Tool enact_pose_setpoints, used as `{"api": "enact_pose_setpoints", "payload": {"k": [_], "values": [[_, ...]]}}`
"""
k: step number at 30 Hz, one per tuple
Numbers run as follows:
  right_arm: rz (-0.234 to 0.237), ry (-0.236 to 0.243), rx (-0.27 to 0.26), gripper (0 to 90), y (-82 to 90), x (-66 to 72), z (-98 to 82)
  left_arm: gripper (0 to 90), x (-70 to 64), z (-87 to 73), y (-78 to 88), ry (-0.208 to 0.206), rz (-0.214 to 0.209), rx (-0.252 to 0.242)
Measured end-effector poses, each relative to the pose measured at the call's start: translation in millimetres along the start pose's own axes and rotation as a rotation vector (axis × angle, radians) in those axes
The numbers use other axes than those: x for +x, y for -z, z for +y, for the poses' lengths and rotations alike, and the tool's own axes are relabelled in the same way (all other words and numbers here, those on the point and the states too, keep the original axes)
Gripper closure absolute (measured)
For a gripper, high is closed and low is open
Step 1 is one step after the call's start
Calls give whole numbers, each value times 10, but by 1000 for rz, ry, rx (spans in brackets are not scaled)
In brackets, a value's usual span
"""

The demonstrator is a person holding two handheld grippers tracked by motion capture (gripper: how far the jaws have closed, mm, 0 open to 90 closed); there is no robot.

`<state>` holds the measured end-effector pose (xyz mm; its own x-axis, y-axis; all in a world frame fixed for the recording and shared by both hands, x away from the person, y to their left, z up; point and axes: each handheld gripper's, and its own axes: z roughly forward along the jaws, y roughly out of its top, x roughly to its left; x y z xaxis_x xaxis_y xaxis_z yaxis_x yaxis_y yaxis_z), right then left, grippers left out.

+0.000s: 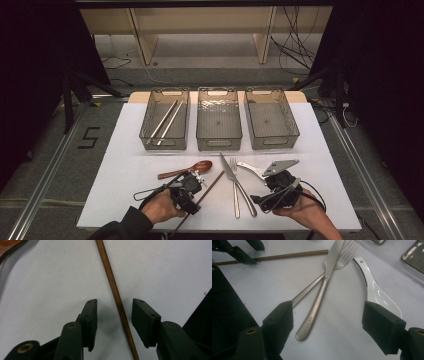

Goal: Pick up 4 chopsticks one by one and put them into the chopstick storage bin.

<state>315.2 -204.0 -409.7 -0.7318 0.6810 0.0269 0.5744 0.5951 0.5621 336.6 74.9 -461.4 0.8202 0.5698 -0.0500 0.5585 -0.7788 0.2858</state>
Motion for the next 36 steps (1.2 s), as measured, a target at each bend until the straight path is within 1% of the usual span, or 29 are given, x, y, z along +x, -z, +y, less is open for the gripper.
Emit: {"api": "enact_pose_setpoints", "payload": {"k": [3,5,6,9,13,19,20,23,28,31,35,36], "values": [[0,0,0,261,0,0,-1,570,-1,3,-3,-14,5,0],[-1,0,1,261,-1,0,-2,600,11,5,-1,-21,6,4],[-1,0,1,262,0,1,-2,611,7,5,-3,-26,14,3],[-3,1,0,262,3,0,-1,635,-12,12,0,-52,27,12],[-5,0,-1,262,3,-2,-2,711,17,9,0,-45,23,6],[-3,2,0,262,4,2,-1,829,66,0,7,-35,15,11],[-2,1,1,262,3,1,0,833,74,-3,6,-28,8,7],[-3,2,1,262,4,1,-1,839,91,-5,8,-28,-4,9],[-1,1,0,263,3,0,-1,844,89,-13,13,-51,-2,13],[0,0,0,264,5,2,-2,846,96,-24,20,-59,-9,17],[-1,0,-1,264,7,2,-3,846,102,-58,41,-88,-8,33],[-1,0,-1,264,7,1,-3,847,101,-69,46,-85,-9,28]]}}
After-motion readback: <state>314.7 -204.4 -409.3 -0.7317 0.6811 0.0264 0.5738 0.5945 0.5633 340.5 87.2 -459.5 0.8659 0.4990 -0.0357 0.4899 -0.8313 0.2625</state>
